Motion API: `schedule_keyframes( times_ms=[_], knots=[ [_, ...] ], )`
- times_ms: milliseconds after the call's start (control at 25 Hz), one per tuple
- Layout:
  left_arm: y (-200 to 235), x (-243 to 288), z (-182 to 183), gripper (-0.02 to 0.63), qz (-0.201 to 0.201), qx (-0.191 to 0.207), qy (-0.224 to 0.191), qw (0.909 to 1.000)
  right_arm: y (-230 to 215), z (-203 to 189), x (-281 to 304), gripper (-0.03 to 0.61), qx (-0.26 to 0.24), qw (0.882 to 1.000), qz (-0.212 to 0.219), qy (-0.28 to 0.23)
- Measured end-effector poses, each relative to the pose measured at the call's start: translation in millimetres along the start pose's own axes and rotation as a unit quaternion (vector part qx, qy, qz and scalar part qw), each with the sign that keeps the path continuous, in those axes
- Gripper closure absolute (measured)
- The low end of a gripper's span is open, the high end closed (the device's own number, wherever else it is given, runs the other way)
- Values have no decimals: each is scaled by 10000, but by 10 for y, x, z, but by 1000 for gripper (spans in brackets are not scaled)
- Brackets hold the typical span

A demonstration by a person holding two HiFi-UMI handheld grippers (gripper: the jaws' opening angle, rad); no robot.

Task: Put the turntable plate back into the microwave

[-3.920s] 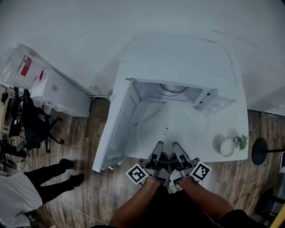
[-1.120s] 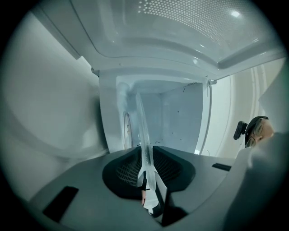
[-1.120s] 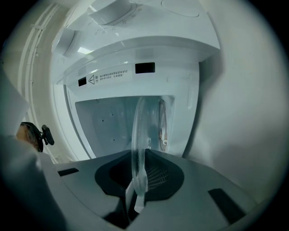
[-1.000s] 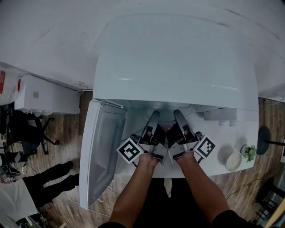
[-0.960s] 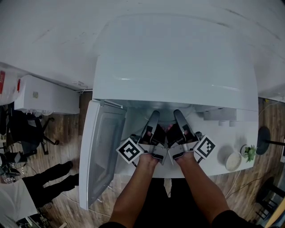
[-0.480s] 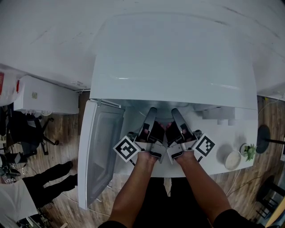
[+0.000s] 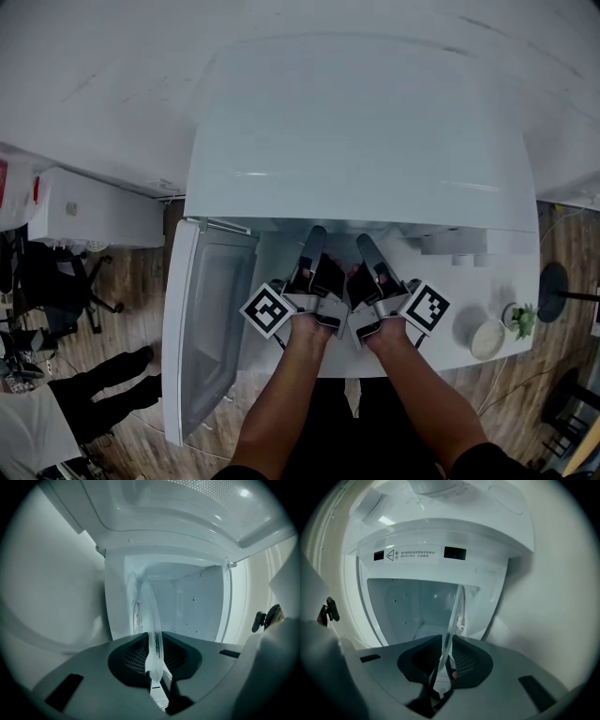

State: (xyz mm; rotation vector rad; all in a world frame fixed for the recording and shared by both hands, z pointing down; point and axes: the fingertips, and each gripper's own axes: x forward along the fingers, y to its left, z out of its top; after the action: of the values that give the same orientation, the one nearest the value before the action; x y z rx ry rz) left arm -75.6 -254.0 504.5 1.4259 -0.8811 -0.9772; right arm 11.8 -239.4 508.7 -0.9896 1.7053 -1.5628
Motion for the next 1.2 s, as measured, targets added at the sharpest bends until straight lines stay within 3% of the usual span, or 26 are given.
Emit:
schedule_keyframes(
  times_ms=[280,480,560,600,720,880,1000,1080,1200],
  knots=[
    [4,153,28,541,20,-30,9,10000,-14,45,42,503,-186,9997,-95,84],
    [6,168,-15,530,160,417,197,9988,-53,139,99,518,406,9990,-128,-107],
    [52,114,-27,522,344,804,322,9956,-67,141,117,520,431,9989,-152,-120],
    [77,79,-24,516,423,1199,435,9909,-75,141,119,522,448,9988,-151,-138],
    [98,1,-45,480,519,2411,831,9655,-92,159,129,525,512,9983,-115,-264],
    [57,-93,-115,471,557,3353,1023,9349,-92,167,148,525,588,9976,-66,-349],
    [47,-141,-156,470,645,4142,1139,9007,-74,182,168,523,580,9976,-24,-391],
    [49,-152,-169,506,711,4586,1177,8779,-56,193,185,522,498,9980,-1,-384],
    [52,-121,-159,508,759,4895,1198,8604,-26,204,211,521,340,9987,33,-366]
  ],
)
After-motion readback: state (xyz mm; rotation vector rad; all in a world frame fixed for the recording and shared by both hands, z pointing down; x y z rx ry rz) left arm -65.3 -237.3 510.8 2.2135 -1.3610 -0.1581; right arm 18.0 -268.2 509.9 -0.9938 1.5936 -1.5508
